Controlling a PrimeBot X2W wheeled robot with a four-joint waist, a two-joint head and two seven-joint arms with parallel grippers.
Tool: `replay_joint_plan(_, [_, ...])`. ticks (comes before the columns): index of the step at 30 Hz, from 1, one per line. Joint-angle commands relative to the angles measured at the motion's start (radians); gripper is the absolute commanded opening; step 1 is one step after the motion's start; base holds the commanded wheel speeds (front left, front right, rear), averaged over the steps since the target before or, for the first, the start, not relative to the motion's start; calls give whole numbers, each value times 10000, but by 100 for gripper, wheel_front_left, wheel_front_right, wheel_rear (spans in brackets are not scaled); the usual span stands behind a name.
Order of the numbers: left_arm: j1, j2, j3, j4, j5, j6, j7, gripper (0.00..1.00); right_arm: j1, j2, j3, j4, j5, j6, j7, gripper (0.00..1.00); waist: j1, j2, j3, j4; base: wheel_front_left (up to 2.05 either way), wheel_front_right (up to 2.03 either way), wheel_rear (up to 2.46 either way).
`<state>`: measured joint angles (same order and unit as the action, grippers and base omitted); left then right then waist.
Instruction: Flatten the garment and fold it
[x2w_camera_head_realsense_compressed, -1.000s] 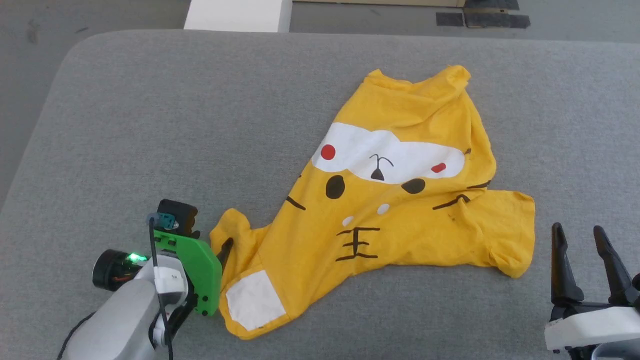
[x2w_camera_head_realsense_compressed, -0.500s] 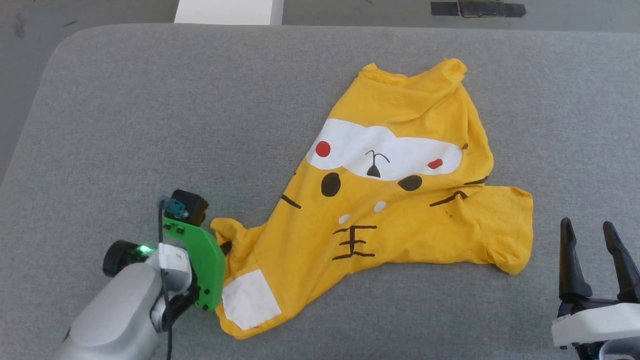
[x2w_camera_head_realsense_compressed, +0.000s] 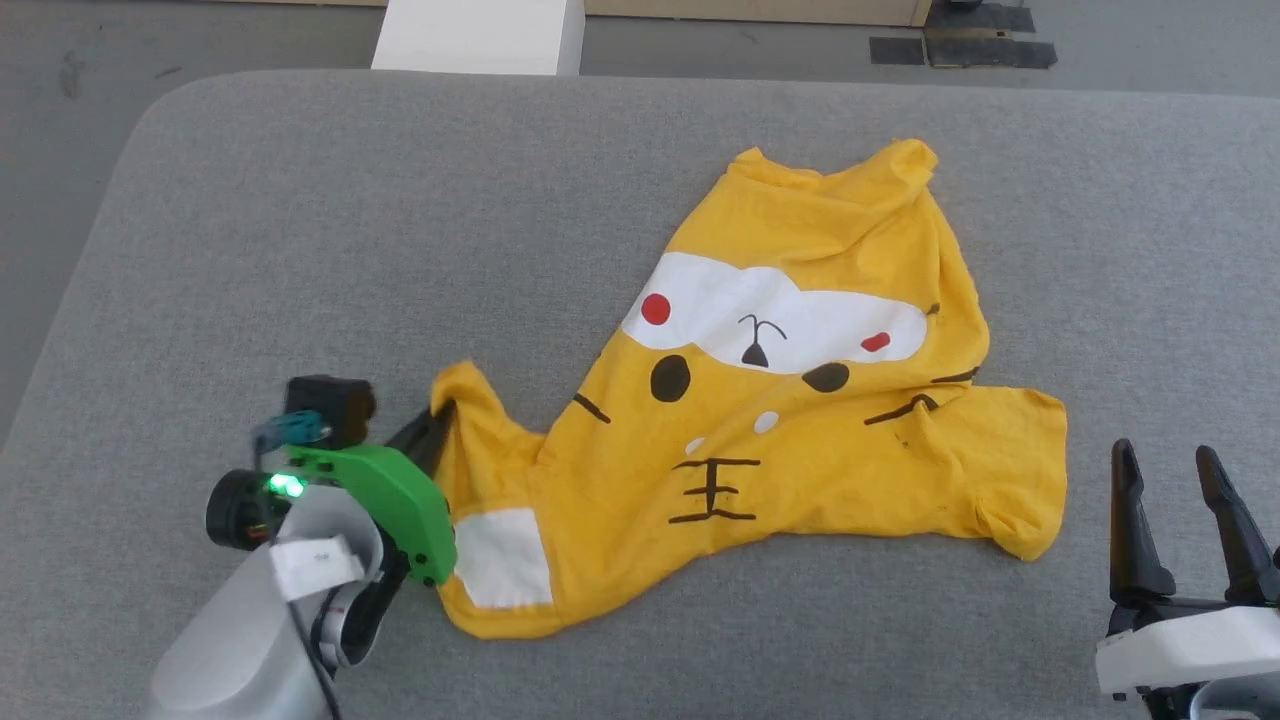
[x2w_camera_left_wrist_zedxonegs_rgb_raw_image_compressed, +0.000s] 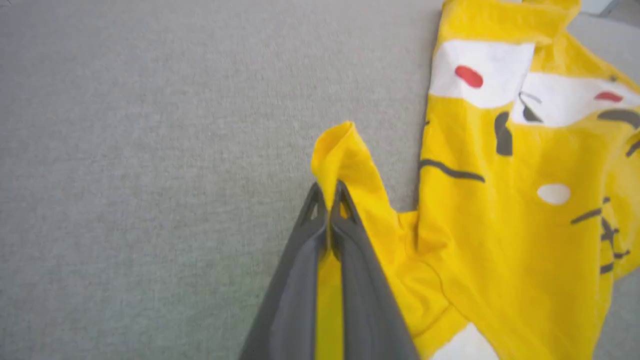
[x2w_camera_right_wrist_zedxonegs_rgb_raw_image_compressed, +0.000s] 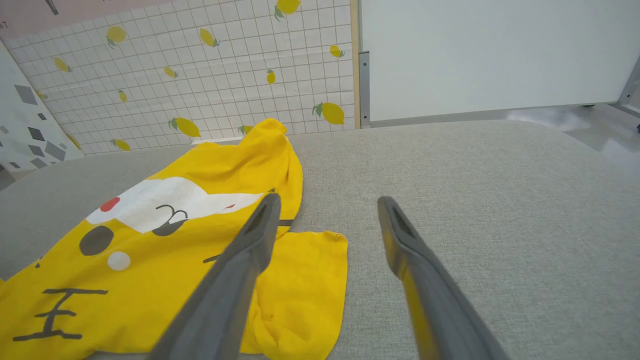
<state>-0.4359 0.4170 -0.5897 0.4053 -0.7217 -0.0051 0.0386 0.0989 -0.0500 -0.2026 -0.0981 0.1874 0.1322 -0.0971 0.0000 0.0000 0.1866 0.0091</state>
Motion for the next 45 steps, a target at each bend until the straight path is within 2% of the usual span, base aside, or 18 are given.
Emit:
replay_joint_plan(1, [330,-26,248,-267,-101,217,-395,0,-59,-3,22,39,52,-15,-84,100,0,0,-65,-31,0,0,0])
replay_joint_plan(5, [1628,84,1176,-1816,-487,1202,-1501,0,48,-3,-11,109,123,-15,-161,100,0,0,-103,-82,0,0,0])
replay_joint_plan(10, [4305,310,2539,-3746,-993,2979,-2415,0,214,-3,-139,196,172,-15,-249,100,0,0,-67,-38,0,0,0])
replay_joint_plan(13, [5531,224,3058,-4369,-1261,3474,-2647,0,305,-3,-236,246,183,-15,-252,100,0,0,-89,110,0,0,0])
replay_joint_plan(16, [6101,196,3048,-4707,-1268,3538,-2706,0,302,-3,-174,277,130,-15,-182,100,0,0,-138,300,0,0,0])
replay_joint_plan(22, [5836,187,2729,-4943,-1119,3429,-2550,0,61,-3,54,180,-140,-15,358,100,0,0,-204,490,0,0,0])
replay_joint_plan(25, [5664,218,2615,-4946,-1041,3399,-2455,0,-250,-3,158,140,-462,-15,1309,100,0,0,-170,426,0,0,0])
replay_joint_plan(30, [5449,199,2505,-4990,-999,3350,-2388,0,-1044,-40,-165,284,-838,-15,3530,100,0,0,-17,278,0,0,0])
replay_joint_plan(34, [5279,227,2431,-5037,-955,3298,-2328,0,-1575,-663,250,732,-574,-15,5174,100,0,0,193,235,0,0,0])
replay_joint_plan(38, [5072,292,2378,-5098,-869,3274,-2268,0,-1989,-1365,756,1137,-246,-15,6287,100,0,0,428,282,0,0,0])
replay_joint_plan(45, [4687,315,2197,-5159,-771,3221,-2071,0,-2691,-1875,1044,2107,104,-15,6887,100,0,0,813,604,0,0,0])
